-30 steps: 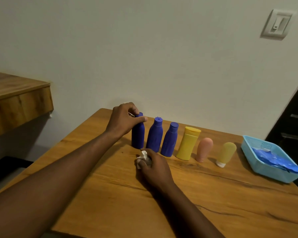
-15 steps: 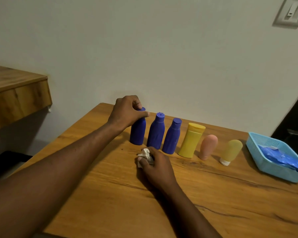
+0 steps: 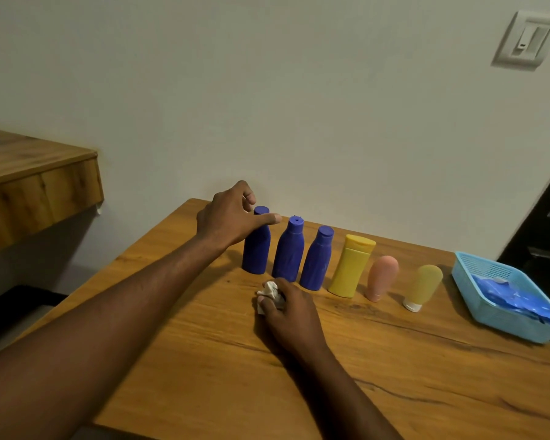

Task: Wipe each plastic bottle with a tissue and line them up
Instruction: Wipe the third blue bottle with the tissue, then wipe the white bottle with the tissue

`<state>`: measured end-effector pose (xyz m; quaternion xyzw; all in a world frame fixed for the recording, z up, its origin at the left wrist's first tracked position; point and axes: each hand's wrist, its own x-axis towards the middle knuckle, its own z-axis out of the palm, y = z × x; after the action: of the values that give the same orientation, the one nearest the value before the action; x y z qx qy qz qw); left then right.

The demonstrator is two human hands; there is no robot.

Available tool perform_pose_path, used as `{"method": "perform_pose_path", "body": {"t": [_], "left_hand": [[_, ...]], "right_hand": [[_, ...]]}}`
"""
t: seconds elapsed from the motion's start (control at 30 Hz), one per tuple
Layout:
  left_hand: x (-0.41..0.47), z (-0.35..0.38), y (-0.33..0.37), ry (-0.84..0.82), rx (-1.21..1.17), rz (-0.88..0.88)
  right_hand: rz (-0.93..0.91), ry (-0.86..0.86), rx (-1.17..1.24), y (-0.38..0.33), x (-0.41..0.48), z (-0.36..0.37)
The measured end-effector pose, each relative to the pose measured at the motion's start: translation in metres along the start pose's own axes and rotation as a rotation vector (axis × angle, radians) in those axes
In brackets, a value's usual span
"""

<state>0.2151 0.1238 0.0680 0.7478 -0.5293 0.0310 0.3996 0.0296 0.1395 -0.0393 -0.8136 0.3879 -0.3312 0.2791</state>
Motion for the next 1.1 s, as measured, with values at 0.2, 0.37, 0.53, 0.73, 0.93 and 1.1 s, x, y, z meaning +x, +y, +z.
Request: {"method": "perform_pose_path", "body": {"t": [0.2,0.37,0.53,0.73,0.93,1.1], "left_hand": [[-0.004,-0.017,-0.004,0.024,-0.054,-0.025],[0.005,-0.029,-0.014,0.074,-0.095,-0.031],[0.037,-0.038,-0.031,0.1,-0.136,-0.02],[0.087,-0.026,-0.05,-0.047,-0.248,-0.07],[0.125,0.015,-0.072,-0.213,-0.195,-0.07],[0.139,0.043,-0.085,-0.388,0.038,-0.028]], "right_hand": [[-0.045,0.06,0.097,-0.004,-0.001,-0.007],[-0.187,0.156,0.104,-0.039,0.026,-0.044],[-0.35,0.213,0.161,-0.101,0.091,-0.097],[-0.15,0.022,0.208,-0.115,0.193,-0.101],[-0.031,-0.102,0.101,-0.098,0.242,-0.079],[-0.065,-0.051,0.123,-0.095,0.256,-0.078]]}}
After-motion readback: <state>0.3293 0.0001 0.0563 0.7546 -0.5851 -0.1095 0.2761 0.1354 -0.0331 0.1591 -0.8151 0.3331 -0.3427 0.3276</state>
